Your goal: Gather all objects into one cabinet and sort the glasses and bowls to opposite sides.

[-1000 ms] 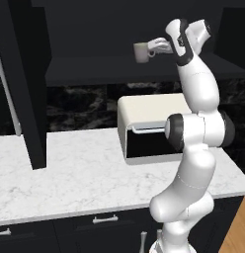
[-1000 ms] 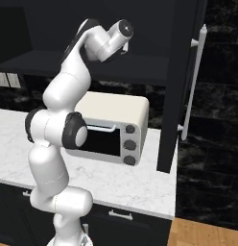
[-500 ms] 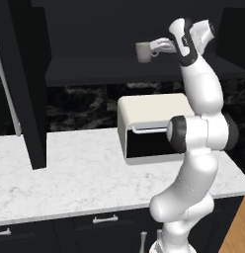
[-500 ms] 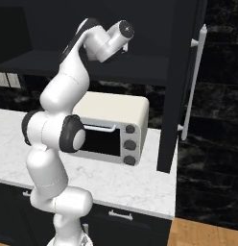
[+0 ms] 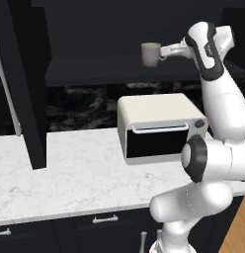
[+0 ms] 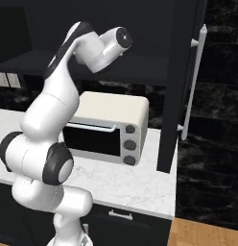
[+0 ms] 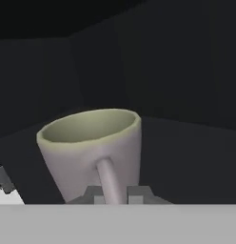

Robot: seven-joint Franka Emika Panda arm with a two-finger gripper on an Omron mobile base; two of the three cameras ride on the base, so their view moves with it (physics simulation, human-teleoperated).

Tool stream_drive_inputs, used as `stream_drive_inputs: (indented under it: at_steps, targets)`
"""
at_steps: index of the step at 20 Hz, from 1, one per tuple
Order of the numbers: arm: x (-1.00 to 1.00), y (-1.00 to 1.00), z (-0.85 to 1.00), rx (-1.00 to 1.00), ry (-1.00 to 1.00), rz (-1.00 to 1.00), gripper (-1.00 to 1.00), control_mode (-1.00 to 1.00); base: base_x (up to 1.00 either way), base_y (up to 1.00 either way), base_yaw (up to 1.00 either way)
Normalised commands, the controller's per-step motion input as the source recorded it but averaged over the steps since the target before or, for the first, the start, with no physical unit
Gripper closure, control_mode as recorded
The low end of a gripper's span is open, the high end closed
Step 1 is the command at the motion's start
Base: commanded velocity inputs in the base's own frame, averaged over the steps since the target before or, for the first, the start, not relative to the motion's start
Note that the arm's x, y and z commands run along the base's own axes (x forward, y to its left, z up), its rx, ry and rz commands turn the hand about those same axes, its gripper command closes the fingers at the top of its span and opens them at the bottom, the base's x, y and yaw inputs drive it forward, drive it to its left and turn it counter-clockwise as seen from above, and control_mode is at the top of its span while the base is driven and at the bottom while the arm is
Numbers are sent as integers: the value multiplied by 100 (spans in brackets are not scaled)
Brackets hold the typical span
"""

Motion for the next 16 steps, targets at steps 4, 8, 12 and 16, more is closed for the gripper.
stream_drive_inputs:
  at_steps: [4,8,12,16]
  targets:
    - [-100,46,8,0,-17,0,100,-100,0,0,0]
    - [-100,25,14,0,-10,0,100,-100,0,0,0]
    - [-100,16,0,0,-3,-7,100,-100,0,0,0]
    - [-100,0,0,0,0,-9,100,-100,0,0,0]
